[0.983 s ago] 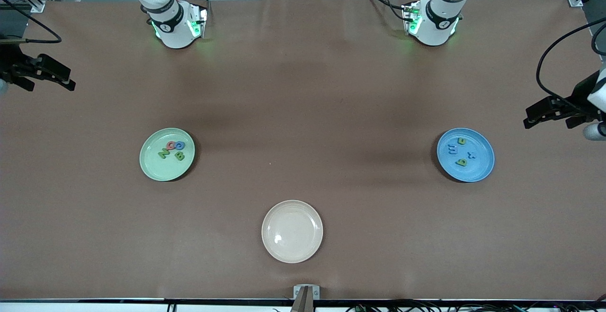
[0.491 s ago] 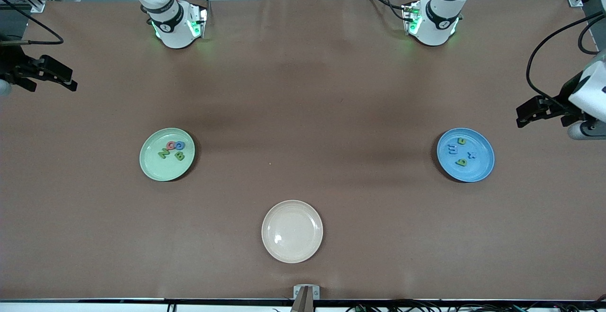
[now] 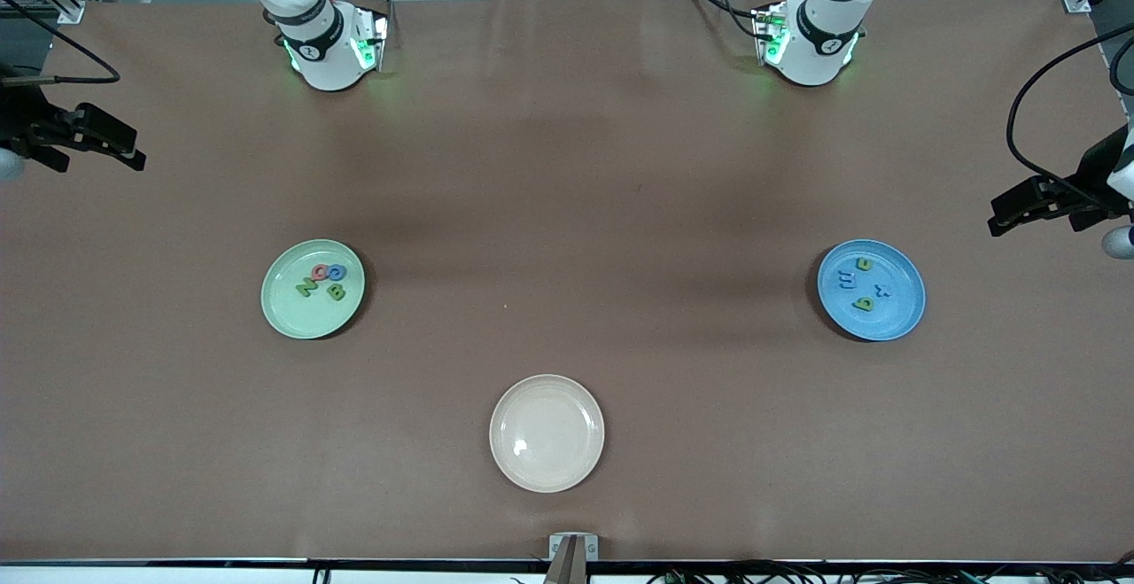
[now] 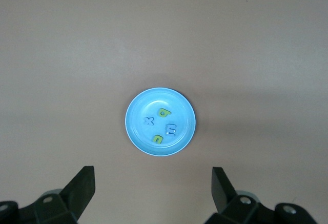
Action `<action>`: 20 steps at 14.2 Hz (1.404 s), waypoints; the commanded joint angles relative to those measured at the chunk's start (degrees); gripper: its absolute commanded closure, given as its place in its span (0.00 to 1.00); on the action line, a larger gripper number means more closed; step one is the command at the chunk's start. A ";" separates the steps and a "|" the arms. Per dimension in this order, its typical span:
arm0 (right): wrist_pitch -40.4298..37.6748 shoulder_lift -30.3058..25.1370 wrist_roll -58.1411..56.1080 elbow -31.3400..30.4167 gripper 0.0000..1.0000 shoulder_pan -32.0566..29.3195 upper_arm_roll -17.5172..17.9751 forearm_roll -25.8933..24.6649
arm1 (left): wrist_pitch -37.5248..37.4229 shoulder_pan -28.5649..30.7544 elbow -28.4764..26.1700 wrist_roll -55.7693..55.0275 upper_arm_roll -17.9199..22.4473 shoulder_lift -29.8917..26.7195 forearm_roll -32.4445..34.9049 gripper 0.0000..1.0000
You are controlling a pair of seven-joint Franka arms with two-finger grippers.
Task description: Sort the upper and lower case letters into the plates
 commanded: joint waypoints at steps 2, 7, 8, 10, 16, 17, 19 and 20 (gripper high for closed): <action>0.01 -0.21 -1.06 -0.31 0.00 -0.88 0.48 0.09 | -0.04 -0.43 -3.42 0.82 0.88 -3.84 -0.95 0.00; 0.18 -0.38 -0.62 -1.01 0.00 -0.97 0.31 0.71 | 1.89 -0.42 -6.85 0.82 0.62 -7.01 -0.86 0.00; 0.09 -0.38 -0.62 -1.01 0.00 -0.97 0.40 0.71 | 1.98 -0.42 -6.77 0.74 0.44 -7.10 -0.77 0.00; 0.09 -0.38 -0.62 -1.01 0.00 -0.97 0.40 0.71 | 2.68 -0.16 -6.68 0.74 0.44 -7.01 -0.86 0.00; 0.09 -0.47 -0.62 -1.01 0.00 -0.97 0.31 2.46 | 3.74 1.24 -6.59 0.82 -0.17 -7.18 -0.86 0.00; 0.01 -0.47 -0.62 -1.01 0.00 -1.06 0.31 2.46 | 3.74 2.12 -6.59 0.82 -0.70 -7.19 -0.94 0.00; -0.34 -0.47 -0.71 -1.01 0.00 -0.97 0.31 2.29 | 3.83 5.71 -6.42 0.74 -4.99 -7.01 -0.86 0.00; -0.52 -0.47 -0.71 -1.01 0.00 -0.97 0.31 2.11 | 3.83 6.08 -6.33 0.65 -5.71 -7.01 -0.86 0.00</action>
